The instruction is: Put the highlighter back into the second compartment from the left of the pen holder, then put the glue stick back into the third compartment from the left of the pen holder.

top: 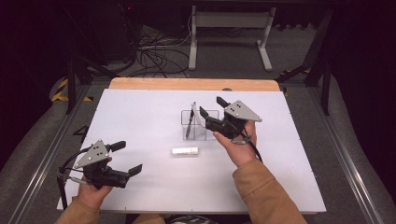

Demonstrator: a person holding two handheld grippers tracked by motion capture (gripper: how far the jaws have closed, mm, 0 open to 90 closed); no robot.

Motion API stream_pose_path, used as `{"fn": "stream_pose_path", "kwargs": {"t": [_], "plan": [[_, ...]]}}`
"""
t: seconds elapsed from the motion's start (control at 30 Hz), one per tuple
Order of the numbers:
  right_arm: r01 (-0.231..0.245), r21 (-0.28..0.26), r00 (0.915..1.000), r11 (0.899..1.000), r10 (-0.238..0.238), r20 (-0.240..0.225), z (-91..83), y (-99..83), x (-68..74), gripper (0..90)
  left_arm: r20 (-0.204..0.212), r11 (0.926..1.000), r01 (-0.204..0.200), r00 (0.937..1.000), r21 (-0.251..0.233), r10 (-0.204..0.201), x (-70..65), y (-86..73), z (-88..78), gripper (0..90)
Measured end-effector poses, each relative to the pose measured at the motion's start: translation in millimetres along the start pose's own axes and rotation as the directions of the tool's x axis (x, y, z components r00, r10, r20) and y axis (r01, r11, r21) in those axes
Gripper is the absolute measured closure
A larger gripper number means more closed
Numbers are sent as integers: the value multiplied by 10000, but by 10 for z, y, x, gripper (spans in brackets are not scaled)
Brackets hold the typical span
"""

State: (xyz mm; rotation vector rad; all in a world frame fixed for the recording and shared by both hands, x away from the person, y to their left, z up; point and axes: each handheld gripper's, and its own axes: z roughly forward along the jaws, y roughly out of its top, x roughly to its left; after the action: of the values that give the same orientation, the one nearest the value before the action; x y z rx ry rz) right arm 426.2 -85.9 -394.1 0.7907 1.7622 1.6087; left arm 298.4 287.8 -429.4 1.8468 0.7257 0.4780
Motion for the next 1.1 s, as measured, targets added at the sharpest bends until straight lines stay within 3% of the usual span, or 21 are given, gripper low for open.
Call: {"fn": "stream_pose_path", "kwargs": {"t": [0.33, 0.63, 0.73, 0.83, 1.0, 1.03, 1.1], "plan": [[168, -130, 9991, 9998, -173, -376, -98, 45, -4, 259, 150, 9996, 251, 9996, -133, -249, -6, 14, -1, 7], [377, -15, 9978, 9993, -377, -548, -275, 82, -60, 243, 474, 9991, 32, 9989, -432, -12, -27, 33, -6, 12], [450, 106, 9971, 9989, -443, -614, -319, 79, -86, 232, 341, 9988, 33, 9994, -493, -16, -48, 63, -7, 12], [526, 165, 9965, 9985, -514, -658, -376, 65, -111, 225, 151, 9987, 203, 9997, -474, -196, -52, 81, -2, 24], [705, 204, 9944, 9973, -686, -808, -492, -17, -169, 224, 345, 9990, 287, 9990, -341, -275, -35, 107, 11, 29], [737, 237, 9944, 9970, -717, -783, -518, -37, -185, 225, 386, 9996, 102, 9992, -265, -92, -23, 119, 10, 30], [748, 382, 9943, 9965, -716, -794, -564, -75, -222, 224, 482, 9999, 113, 9988, -127, -107, -19, 142, 25, 30]]}}
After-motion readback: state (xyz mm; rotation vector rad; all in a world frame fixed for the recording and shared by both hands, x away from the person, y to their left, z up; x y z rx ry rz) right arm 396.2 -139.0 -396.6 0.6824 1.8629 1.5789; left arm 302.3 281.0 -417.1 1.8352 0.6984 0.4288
